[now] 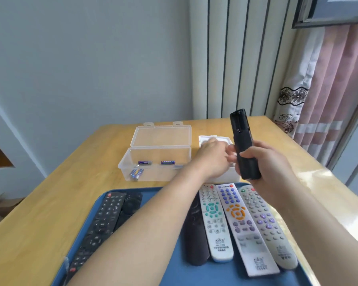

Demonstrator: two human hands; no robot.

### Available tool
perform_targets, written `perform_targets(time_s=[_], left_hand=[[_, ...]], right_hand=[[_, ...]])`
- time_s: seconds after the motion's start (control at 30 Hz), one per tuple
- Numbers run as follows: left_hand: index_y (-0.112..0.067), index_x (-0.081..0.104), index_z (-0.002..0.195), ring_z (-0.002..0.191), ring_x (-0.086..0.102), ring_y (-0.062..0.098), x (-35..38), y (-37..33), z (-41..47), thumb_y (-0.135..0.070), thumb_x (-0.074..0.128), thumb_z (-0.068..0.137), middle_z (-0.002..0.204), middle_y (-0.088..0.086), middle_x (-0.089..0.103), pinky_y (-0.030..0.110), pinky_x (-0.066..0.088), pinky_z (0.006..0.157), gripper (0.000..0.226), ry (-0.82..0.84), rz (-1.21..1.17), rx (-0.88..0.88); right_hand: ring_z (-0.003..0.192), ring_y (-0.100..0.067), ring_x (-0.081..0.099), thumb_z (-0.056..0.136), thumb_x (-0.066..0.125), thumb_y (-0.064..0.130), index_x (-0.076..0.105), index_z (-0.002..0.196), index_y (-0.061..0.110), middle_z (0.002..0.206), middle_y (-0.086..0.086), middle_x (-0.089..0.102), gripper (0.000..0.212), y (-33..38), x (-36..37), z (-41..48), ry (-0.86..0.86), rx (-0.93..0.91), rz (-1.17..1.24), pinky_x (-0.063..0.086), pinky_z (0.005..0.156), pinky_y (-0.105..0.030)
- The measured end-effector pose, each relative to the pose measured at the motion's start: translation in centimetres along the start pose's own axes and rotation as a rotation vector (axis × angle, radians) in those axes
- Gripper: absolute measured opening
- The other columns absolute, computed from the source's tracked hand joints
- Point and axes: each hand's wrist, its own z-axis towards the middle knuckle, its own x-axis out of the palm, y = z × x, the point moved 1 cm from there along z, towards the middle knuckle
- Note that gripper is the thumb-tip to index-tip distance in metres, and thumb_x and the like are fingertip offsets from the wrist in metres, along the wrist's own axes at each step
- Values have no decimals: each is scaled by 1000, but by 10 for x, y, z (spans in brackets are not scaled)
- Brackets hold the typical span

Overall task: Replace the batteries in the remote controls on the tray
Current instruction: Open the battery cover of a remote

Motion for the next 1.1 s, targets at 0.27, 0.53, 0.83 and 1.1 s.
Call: perform_targets(time_s=[0.27, 0.53, 0.83, 1.1], left_hand=[[-22, 76, 83, 89, 64, 13, -67, 57, -24, -2, 48, 83, 94, -4, 74, 25, 52, 84, 34, -299, -275, -149], [-22, 74, 81, 92, 66, 20, -102, 152, -31, -9, 57, 78, 90, -6, 72, 28, 54, 76, 21, -12, 430, -424], [-14, 50, 62, 51, 48, 16, -99, 149, -4, -10, 69, 81, 56, -1, 53, 23, 39, 46, 26, 330, 690, -457], [-12, 63, 86, 63, 52, 22, -97, 159, 3, -14, 70, 84, 75, 2, 62, 23, 41, 53, 7, 465, 516, -433]], right_hand=[[69, -21, 60, 91, 62, 7, 62, 104, 10, 79, -10, 65, 12, -16, 24, 21, 124, -69, -351, 47, 74, -39], [61, -14, 52, 93, 59, 23, 62, 98, 21, 71, 8, 61, 7, -35, 62, 33, 329, -288, -929, 38, 50, -18], [58, -17, 46, 93, 56, 23, 58, 89, 15, 67, 2, 52, 10, -46, 81, 37, 349, -357, -1105, 33, 51, -28], [79, -36, 64, 91, 59, 23, 60, 94, 11, 84, -17, 67, 12, -46, 77, 35, 313, -332, -977, 55, 69, -47]])
